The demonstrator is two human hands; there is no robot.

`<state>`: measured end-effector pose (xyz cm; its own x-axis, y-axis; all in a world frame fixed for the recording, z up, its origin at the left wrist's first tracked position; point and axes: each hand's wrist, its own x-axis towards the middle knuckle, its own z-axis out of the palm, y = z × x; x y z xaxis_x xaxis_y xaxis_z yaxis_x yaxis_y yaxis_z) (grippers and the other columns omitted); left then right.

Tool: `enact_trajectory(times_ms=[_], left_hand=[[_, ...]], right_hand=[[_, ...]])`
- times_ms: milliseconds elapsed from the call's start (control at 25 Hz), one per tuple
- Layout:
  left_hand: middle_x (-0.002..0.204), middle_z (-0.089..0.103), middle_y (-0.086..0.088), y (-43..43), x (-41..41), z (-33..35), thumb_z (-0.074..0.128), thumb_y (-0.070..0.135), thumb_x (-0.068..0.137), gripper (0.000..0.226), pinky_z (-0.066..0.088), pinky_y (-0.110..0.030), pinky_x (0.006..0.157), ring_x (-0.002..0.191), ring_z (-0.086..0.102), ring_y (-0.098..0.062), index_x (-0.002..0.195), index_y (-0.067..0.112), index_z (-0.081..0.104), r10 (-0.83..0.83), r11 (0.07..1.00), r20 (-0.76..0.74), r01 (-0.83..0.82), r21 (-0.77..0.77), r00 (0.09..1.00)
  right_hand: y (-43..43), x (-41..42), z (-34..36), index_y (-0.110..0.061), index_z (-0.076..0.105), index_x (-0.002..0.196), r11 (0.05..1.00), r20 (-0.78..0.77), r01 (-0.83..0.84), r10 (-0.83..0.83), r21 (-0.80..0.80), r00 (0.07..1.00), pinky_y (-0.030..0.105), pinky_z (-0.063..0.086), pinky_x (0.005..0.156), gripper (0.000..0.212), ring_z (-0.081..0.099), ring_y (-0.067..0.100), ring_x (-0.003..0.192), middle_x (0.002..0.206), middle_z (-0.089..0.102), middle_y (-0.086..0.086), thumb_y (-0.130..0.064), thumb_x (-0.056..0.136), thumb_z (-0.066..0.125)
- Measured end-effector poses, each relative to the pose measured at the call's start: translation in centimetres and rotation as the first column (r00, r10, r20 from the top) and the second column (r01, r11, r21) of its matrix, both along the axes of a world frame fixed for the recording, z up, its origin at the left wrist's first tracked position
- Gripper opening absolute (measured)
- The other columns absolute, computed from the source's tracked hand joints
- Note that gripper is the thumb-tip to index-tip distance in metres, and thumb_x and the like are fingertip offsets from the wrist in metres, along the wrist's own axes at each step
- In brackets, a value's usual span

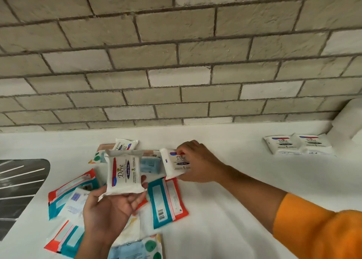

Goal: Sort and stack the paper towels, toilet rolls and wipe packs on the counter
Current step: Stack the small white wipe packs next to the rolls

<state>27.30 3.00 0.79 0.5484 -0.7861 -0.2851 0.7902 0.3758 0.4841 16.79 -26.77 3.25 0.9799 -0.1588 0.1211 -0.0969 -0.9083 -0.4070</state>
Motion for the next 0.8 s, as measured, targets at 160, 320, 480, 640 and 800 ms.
enact_trajectory(times_ms=[160, 320, 480, 640, 800], left_hand=[[0.164, -0.002, -0.019, -3.5, -2.1, -0.4, 0.025, 0.036, 0.098, 0.069, -0.011, -0.062, 0.12, 0.15, -0.011, -0.049, 0.159, 0.023, -0.005, -0.153, 0.983, -0.012, 0.151, -0.103, 0.988], [0.151, 0.042, -0.028, -9.3, -6.0, 1.1, 0.071, 0.023, 0.073, 0.081, 0.032, -0.069, 0.11, 0.137, 0.036, -0.058, 0.148, 0.009, 0.043, -0.148, 0.988, 0.173, 0.154, -0.02, 0.974], [0.122, 0.064, -0.028, -16.4, -9.8, 1.9, 0.088, 0.006, 0.045, 0.095, 0.059, -0.053, 0.081, 0.1, 0.067, -0.049, 0.134, -0.004, 0.055, -0.194, 0.968, 0.278, 0.138, 0.208, 0.941], [0.114, 0.07, -0.022, -24.0, -12.8, 2.3, 0.064, -0.002, 0.066, 0.062, 0.06, -0.041, 0.071, 0.087, 0.071, -0.037, 0.128, 0.002, 0.059, -0.284, 0.919, 0.313, 0.164, 0.359, 0.906], [0.112, 0.072, -0.014, -31.2, -15.8, 2.0, 0.055, 0.008, 0.087, 0.039, 0.057, -0.035, 0.07, 0.077, 0.063, -0.026, 0.125, 0.008, 0.062, -0.26, 0.911, 0.252, 0.15, 0.383, 0.932]], right_hand=[[-5.9, -6.7, -1.6, -0.031, 0.057, 0.12, 0.989, -0.001, 0.13, -0.131, -0.073, 0.991, 0.036, 0.044, 0.093, 0.066, 0.05, 0.014, 0.11, 0.118, 0.057, -0.014, -0.061, 0.064, 0.076], [-9.7, -13.6, -2.9, -0.035, 0.058, 0.116, 0.967, -0.086, 0.253, -0.255, -0.041, 0.963, 0.033, 0.042, 0.095, 0.061, 0.048, 0.011, 0.112, 0.118, 0.056, -0.019, -0.063, 0.063, 0.073], [-12.1, -18.6, -4.2, -0.037, 0.057, 0.115, 0.95, -0.124, 0.311, -0.312, -0.024, 0.942, 0.031, 0.04, 0.096, 0.061, 0.047, 0.01, 0.113, 0.119, 0.056, -0.02, -0.068, 0.064, 0.067], [-15.4, -22.6, -4.3, -0.036, 0.056, 0.115, 0.94, -0.101, 0.342, -0.341, -0.008, 0.935, 0.03, 0.038, 0.095, 0.06, 0.047, 0.01, 0.113, 0.12, 0.056, -0.02, -0.07, 0.066, 0.067], [-20.6, -26.0, -3.3, -0.034, 0.058, 0.117, 0.931, -0.076, 0.366, -0.366, -0.014, 0.928, 0.032, 0.04, 0.095, 0.061, 0.05, 0.014, 0.115, 0.122, 0.059, -0.015, -0.069, 0.067, 0.067]])
